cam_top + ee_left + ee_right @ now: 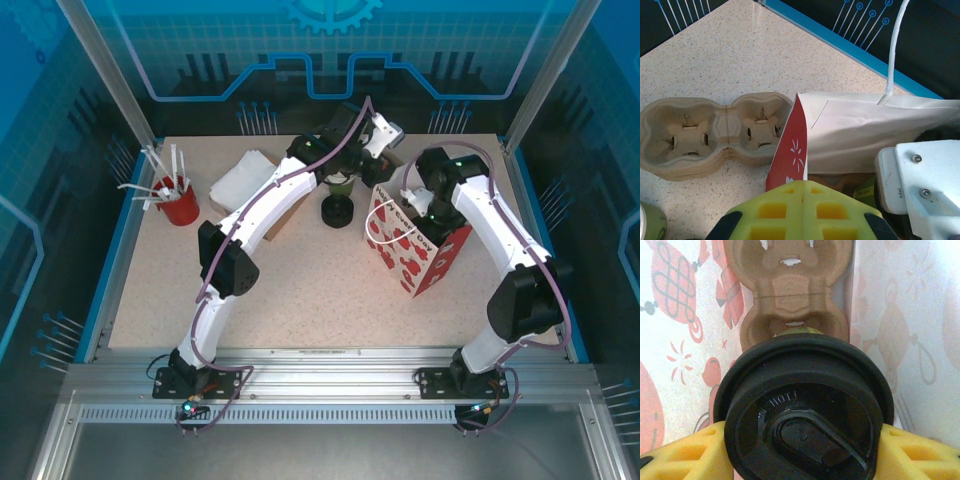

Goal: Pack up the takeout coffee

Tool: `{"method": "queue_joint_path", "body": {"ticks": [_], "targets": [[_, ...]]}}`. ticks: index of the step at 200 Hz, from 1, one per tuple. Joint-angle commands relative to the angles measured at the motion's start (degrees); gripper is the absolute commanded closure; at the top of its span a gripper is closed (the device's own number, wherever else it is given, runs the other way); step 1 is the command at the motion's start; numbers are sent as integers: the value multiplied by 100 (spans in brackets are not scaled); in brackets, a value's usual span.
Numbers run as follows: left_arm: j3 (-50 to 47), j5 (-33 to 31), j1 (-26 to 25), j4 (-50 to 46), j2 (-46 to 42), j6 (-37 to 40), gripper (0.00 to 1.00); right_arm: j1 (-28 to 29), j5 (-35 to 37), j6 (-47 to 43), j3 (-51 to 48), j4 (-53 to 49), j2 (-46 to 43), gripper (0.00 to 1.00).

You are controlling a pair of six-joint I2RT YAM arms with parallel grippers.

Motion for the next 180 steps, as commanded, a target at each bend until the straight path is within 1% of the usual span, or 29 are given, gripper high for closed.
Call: {"method": "queue_joint_path", "body": {"ticks": [1, 180], "targets": [[-118, 116, 28, 9, -29, 120, 100, -87, -126, -70, -82, 61, 20, 68], [-133, 128, 24, -44, -45, 141, 100, -108, -74, -12, -215, 197, 152, 68]]}}
